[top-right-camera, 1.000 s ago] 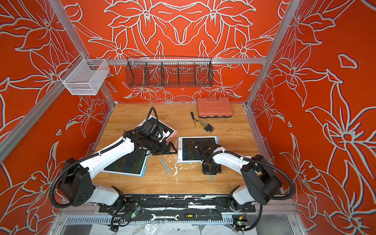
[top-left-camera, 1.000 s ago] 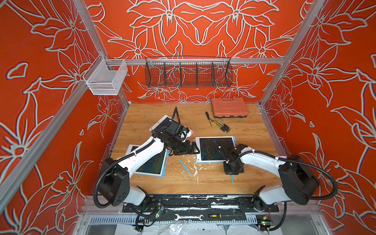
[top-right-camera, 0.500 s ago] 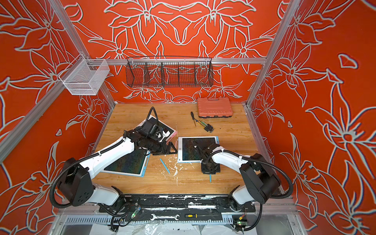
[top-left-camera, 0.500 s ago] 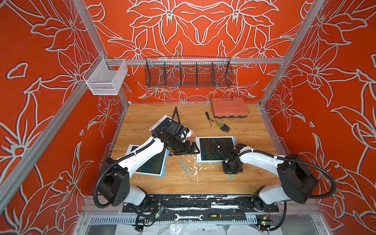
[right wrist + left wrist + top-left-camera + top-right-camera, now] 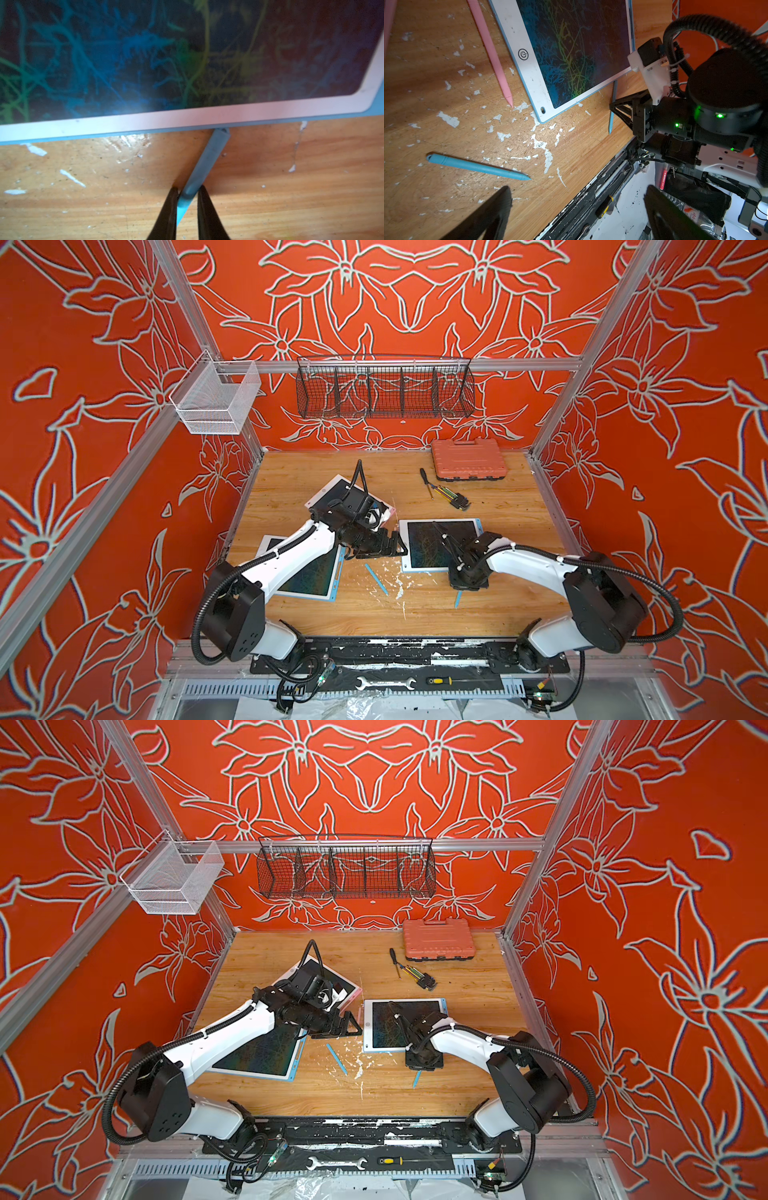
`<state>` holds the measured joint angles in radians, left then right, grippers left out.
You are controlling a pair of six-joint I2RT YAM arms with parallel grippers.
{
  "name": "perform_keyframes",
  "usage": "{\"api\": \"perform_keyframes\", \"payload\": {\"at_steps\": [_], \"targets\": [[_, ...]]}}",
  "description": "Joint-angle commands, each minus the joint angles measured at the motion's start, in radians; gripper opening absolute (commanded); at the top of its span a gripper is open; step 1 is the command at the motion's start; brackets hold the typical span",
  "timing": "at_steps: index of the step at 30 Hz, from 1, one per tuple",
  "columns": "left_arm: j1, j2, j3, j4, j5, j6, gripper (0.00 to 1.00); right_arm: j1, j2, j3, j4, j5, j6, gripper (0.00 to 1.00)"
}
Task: Place the stylus back onto the writing tablet
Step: Pick up the stylus from the center of the board.
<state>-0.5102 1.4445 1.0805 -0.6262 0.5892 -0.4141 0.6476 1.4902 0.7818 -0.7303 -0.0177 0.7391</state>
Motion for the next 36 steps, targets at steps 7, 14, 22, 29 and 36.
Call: {"api": "perform_keyframes", "payload": {"at_steps": [7,14,22,29,36], "targets": [[0.006,-0.031,-0.013,0.005,0.01,-0.009,0.97,0.007,0.079,-0.021,-0.016,-0.021,0.09,0.2],[0.006,-0.03,-0.012,0.008,0.014,-0.007,0.98,0.007,0.07,-0.056,0.039,-0.083,0.179,0.21],[0.006,-0.024,-0.004,0.005,0.014,0.002,0.97,0.007,0.099,-0.066,0.02,-0.072,0.228,0.17],[0.006,-0.018,0.003,-0.001,0.014,0.012,0.97,0.006,0.083,-0.1,0.051,-0.084,0.257,0.12],[0.007,-0.003,0.011,-0.003,0.02,0.019,0.97,0.006,0.067,-0.118,0.039,-0.085,0.243,0.07]]}}
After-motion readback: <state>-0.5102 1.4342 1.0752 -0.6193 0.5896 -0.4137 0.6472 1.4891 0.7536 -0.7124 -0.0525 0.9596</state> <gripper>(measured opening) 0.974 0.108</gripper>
